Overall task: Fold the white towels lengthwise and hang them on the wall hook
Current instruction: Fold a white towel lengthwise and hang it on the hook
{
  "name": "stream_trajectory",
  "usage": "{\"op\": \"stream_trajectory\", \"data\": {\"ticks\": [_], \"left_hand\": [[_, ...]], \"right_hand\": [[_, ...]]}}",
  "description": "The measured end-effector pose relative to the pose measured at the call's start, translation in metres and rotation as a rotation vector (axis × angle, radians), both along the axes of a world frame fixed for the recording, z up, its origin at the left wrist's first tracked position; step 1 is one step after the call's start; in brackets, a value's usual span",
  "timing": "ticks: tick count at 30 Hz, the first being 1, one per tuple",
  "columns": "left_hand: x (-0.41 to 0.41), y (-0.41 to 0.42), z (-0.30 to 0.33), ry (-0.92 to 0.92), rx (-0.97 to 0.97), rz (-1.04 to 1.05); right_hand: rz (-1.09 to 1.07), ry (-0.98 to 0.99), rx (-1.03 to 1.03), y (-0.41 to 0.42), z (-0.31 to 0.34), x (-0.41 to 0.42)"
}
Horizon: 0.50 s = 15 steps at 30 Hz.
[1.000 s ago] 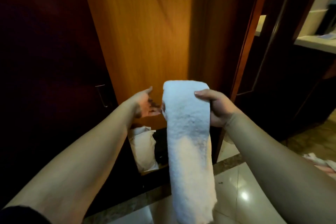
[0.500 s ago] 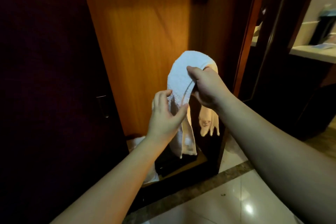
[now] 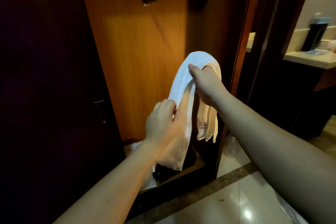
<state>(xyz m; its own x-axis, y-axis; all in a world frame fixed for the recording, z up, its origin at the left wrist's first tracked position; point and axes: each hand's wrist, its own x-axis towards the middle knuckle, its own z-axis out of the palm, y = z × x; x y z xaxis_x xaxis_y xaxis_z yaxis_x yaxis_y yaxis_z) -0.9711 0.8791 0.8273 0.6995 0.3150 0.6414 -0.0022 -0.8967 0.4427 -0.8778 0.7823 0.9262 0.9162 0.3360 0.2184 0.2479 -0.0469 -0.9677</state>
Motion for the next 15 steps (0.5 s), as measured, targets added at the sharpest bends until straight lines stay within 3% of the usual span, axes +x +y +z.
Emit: {"op": "stream_trajectory", "data": {"ticks": [2,5,7,15], "left_hand": [[0.003,-0.007,-0.010,0.024,0.000,-0.023],[0.011,-0.020,-0.010,0.097,-0.296,-0.009],[0.017,-0.022,-0.009,0.151,-0.367,0.037],[0.021,0.033,-0.034,0.231,-0.240,0.224]], "right_hand": [[-0.013,-0.023,-0.045,0.003,-0.002,-0.004],[-0.055,-0.103,-0.101,0.009,-0.007,-0.005],[-0.060,-0.145,-0.120,0.012,-0.007,-0.007],[-0.128,-0.124,-0.024,-0.007,0.003,0.008]]}}
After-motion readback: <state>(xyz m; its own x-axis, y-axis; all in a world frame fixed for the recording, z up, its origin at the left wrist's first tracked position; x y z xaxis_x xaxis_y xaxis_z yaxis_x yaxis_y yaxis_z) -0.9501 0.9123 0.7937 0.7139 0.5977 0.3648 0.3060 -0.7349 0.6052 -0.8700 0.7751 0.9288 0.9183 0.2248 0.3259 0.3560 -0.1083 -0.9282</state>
